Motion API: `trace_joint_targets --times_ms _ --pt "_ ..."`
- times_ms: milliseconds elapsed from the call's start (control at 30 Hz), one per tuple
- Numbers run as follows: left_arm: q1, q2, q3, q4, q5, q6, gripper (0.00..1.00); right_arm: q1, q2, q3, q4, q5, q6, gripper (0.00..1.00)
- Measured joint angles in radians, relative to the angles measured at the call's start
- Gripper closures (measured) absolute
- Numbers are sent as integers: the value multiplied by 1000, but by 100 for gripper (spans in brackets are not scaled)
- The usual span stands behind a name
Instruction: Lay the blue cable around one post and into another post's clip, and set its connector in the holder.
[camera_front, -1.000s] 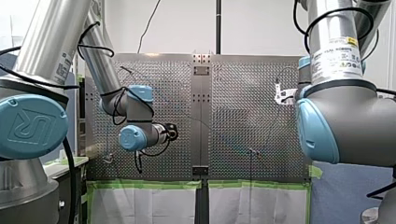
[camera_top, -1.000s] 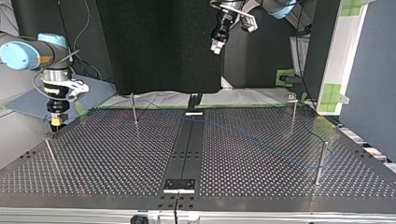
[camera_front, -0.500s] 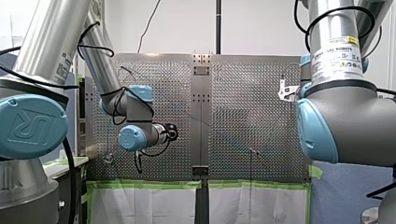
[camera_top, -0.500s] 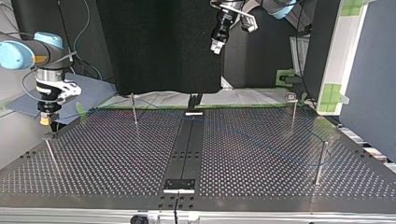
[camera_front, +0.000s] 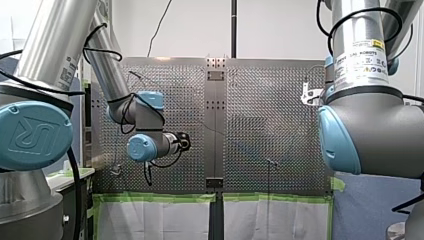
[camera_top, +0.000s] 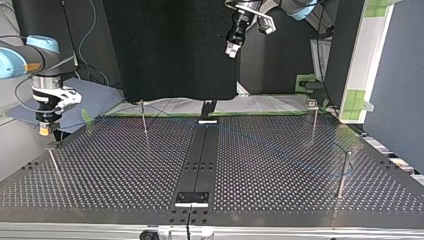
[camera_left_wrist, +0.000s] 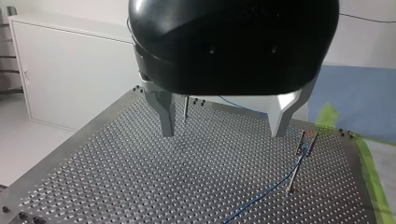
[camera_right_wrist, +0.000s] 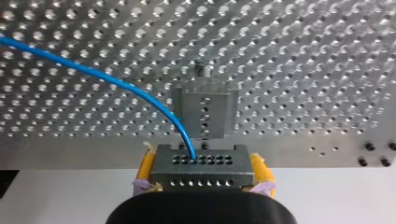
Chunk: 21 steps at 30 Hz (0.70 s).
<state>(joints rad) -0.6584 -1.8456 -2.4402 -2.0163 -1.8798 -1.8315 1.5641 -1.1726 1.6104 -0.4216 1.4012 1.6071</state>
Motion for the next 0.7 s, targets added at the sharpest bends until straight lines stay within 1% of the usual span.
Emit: trace_joint_targets --times_ms 300,433,500,700 --pt "0 0 0 -17 0 0 2 -20 28 -6 5 -44 2 100" --pt "0 0 0 -20 0 0 2 -27 31 -27 14 -64 3 100" --pt "0 0 0 -21 1 0 2 -32 31 -35 17 -74 7 100" --pt "0 1 0 -24 7 0 2 -50 32 -41 18 -112 14 100"
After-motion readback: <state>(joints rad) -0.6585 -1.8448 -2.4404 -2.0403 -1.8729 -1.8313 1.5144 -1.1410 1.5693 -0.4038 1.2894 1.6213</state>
